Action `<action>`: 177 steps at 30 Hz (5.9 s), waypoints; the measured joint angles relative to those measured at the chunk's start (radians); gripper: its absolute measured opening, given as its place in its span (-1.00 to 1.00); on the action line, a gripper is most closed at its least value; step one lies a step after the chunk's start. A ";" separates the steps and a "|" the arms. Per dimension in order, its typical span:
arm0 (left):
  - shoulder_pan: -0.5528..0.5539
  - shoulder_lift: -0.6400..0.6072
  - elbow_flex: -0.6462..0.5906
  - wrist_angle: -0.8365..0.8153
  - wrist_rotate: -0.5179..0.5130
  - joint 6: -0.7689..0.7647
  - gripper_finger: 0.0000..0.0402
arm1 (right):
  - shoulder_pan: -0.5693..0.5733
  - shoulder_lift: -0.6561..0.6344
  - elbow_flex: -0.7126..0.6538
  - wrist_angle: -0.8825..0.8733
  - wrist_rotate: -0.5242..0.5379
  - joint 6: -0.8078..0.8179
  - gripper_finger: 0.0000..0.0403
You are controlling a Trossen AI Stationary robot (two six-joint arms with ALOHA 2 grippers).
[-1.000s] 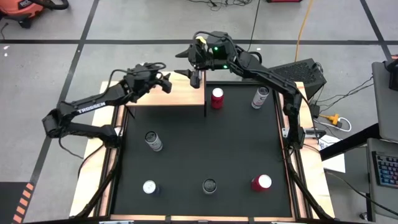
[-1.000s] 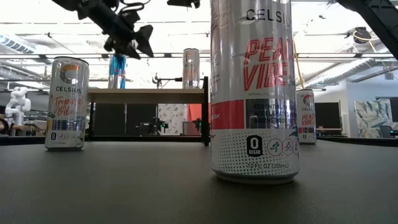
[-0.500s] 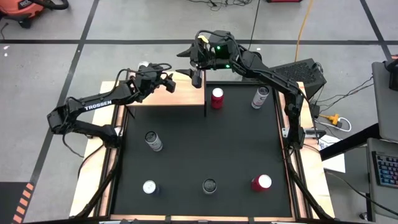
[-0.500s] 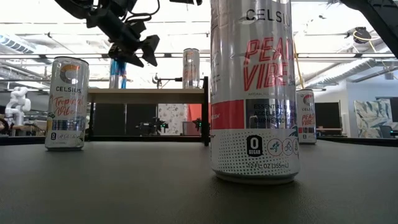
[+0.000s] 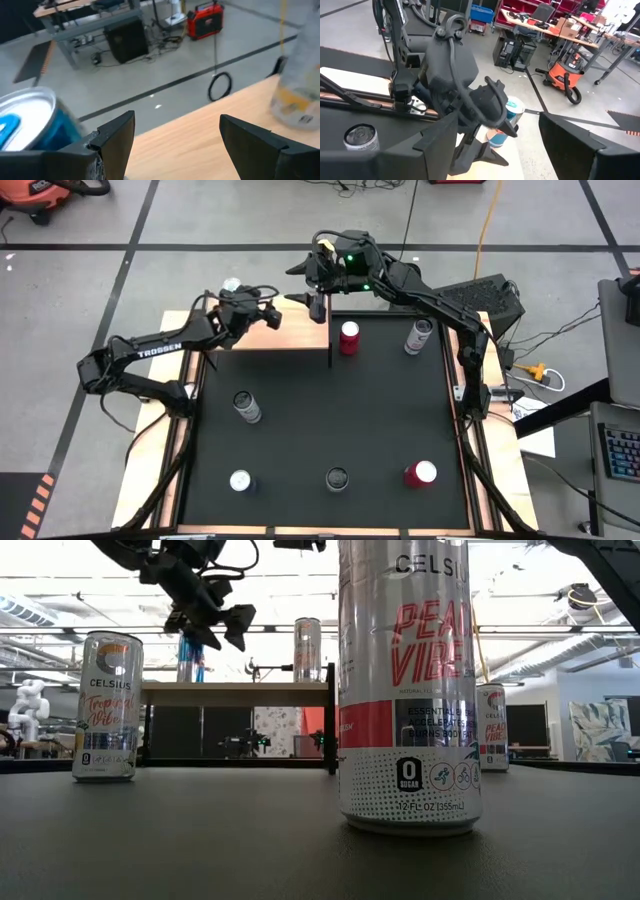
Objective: Place canned beverage on shelf
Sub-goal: Put the top blue soda can on the shelf, then put the top red soda can on the shelf
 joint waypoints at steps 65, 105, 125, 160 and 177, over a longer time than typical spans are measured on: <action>-0.071 -0.170 -0.001 -0.230 -0.151 -0.126 0.45 | 0.000 0.000 0.000 -0.025 0.000 -0.011 0.30; -0.297 -0.421 -0.001 -0.293 0.798 -0.052 0.45 | 0.000 -0.167 -0.115 -0.872 0.213 -0.010 0.30; -0.296 -0.419 -0.001 -0.375 0.791 -0.050 0.45 | 0.017 -0.166 -0.172 -0.757 0.517 -0.014 0.36; -0.296 -0.419 -0.001 -0.402 0.760 -0.050 0.45 | -0.138 -0.037 -0.212 -0.752 0.265 0.102 0.89; -0.296 -0.419 -0.001 -0.472 0.760 -0.050 0.45 | -0.165 0.130 -0.212 -0.790 0.262 0.018 0.89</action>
